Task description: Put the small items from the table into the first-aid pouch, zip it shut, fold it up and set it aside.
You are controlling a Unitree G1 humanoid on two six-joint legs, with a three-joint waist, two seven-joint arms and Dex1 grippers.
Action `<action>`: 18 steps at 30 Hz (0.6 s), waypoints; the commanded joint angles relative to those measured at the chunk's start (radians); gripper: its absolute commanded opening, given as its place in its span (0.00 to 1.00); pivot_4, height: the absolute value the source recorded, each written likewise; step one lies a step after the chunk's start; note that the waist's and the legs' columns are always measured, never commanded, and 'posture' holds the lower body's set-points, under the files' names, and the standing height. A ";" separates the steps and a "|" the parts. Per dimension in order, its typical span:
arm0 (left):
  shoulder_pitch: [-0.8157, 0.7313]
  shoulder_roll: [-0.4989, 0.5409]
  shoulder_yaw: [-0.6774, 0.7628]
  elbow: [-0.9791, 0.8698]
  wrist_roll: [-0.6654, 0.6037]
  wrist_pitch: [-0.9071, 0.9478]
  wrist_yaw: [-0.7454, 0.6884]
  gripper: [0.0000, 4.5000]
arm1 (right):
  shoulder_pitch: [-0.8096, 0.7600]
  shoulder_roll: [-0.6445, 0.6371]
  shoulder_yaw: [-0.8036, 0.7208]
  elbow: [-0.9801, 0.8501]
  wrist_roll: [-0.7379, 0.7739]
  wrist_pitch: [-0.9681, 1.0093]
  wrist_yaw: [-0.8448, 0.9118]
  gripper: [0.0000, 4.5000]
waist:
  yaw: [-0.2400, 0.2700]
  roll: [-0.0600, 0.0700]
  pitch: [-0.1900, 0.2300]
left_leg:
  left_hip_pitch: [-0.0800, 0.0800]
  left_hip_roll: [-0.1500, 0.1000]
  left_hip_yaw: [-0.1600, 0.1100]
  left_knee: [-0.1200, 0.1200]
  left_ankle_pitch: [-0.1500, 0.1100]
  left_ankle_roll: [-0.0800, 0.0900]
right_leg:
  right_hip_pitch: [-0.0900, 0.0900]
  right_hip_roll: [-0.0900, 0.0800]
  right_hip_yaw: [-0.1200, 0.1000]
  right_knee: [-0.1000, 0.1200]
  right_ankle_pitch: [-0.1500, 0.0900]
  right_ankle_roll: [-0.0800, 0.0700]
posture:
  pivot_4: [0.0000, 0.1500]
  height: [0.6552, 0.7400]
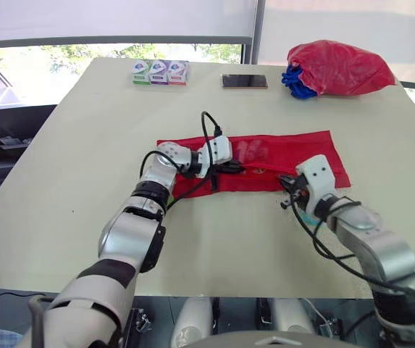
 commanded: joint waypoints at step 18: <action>0.017 0.174 0.014 0.006 0.001 -0.021 -0.064 0.00 | 0.611 -0.203 -0.856 -0.142 0.528 -0.347 0.522 0.95 | 0.008 -0.002 0.000 | 0.004 0.002 0.002 0.001 0.000 0.000 | 0.003 0.001 0.001 0.001 -0.001 0.002 | 1.00 1.00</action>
